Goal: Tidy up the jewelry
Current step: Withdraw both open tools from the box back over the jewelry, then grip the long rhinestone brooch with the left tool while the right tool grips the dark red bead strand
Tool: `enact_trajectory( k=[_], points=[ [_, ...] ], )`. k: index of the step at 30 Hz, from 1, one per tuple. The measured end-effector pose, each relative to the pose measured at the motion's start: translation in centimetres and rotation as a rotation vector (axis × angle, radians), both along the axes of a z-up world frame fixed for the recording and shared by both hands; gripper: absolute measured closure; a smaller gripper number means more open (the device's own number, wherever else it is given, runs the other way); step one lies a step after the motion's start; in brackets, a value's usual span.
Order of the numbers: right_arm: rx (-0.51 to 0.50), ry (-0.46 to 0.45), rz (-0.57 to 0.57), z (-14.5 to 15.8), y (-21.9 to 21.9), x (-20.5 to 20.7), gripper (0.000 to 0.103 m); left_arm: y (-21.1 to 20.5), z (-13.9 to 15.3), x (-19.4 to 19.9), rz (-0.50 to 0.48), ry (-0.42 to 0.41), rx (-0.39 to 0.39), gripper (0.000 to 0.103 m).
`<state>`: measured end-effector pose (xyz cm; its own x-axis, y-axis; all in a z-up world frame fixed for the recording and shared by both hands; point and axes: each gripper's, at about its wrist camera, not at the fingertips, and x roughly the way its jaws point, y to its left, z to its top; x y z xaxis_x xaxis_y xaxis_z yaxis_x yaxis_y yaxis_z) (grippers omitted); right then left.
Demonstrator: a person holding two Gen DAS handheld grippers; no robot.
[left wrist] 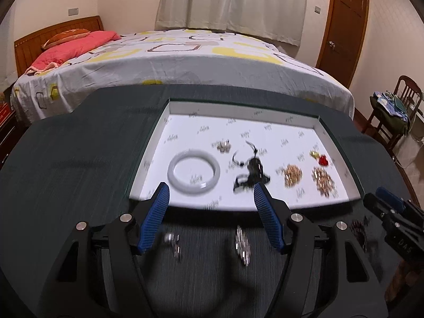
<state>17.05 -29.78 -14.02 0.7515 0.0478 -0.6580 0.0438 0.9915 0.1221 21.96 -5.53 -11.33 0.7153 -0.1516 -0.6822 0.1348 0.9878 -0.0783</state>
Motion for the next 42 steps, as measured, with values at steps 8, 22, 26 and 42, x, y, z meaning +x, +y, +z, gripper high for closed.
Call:
enact_trajectory(
  k=[8, 22, 26, 42],
  points=[
    [-0.011, 0.057, 0.000, -2.5, 0.6, -2.1, 0.033, 0.9, -1.7, -3.2, 0.022, 0.050, 0.001, 0.038],
    [-0.032, 0.159, 0.000, -4.6, 0.7, -0.9, 0.025, 0.7, -3.4, -4.0, 0.013, 0.092, -0.006, 0.037],
    [-0.017, 0.152, 0.001, -4.5, 0.5, -1.2, 0.029, 0.2, -3.6, -4.0, 0.003, 0.098, -0.006, 0.037],
    [0.021, 0.121, 0.044, -3.9, 0.3, -2.1, 0.092, -1.2, -4.3, -3.5, -0.020, 0.115, -0.005, 0.037]
  ],
)
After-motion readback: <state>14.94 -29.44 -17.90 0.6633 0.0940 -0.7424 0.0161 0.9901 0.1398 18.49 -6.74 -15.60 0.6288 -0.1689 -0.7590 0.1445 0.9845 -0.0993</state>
